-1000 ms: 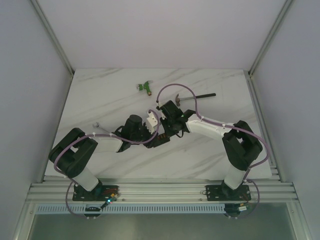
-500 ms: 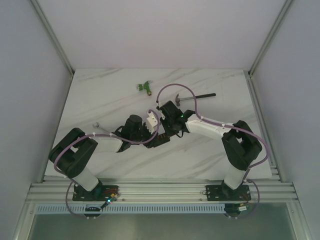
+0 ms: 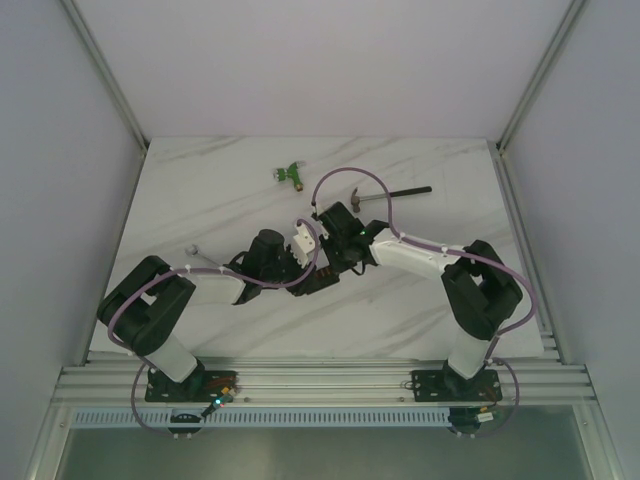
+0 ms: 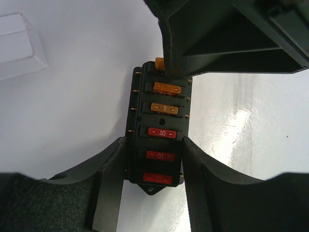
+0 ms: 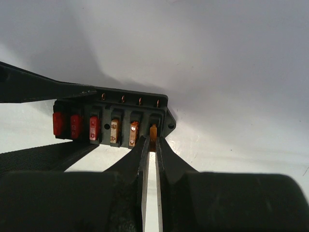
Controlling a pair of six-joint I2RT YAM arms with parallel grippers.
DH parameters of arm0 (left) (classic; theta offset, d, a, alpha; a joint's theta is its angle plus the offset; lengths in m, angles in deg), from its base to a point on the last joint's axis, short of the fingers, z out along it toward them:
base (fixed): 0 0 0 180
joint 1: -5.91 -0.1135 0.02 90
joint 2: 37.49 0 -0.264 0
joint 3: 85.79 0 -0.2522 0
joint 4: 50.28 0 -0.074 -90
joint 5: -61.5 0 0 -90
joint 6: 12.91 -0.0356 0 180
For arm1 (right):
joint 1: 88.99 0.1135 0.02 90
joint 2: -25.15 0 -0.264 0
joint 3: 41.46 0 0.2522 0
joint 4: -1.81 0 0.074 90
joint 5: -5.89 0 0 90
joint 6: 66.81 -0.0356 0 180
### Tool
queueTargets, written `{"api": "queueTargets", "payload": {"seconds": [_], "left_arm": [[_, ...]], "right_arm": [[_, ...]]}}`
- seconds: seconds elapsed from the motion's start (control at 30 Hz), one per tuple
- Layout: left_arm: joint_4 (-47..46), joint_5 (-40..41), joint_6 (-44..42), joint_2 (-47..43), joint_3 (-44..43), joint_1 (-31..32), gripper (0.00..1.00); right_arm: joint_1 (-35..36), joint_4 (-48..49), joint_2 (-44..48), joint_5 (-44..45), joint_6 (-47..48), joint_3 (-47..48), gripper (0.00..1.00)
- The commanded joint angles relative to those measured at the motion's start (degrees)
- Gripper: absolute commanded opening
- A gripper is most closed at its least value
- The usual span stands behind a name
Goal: Snap on the fuse box
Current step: Install the fuse at the fuse box base.
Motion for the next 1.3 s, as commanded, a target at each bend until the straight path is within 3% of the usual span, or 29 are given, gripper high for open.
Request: {"api": "queueTargets", "payload": {"seconds": [0.0, 0.47, 1.07, 1.27], "left_arm": [[-1.58, -2.27, 0.27, -0.30, 0.14, 0.19, 0.48], [-1.93, -1.49, 0.48, -0.34, 0.43, 0.12, 0.45], [-2.26, 0.30, 1.59, -0.28, 0.77, -0.54, 0.40], [-2.50, 0.04, 1.64, -0.79, 1.09, -0.60, 0.39]], "right_arm": [[1.07, -1.01, -3.83, 1.07, -0.58, 0.27, 0.00], [2.04, -4.89, -6.71, 2.16, 0.67, 0.18, 0.00], [2.27, -13.31, -12.07, -6.09, 3.19, -0.95, 0.00], [1.82, -16.07, -14.59, -3.20, 2.44, -1.04, 0.00]]}}
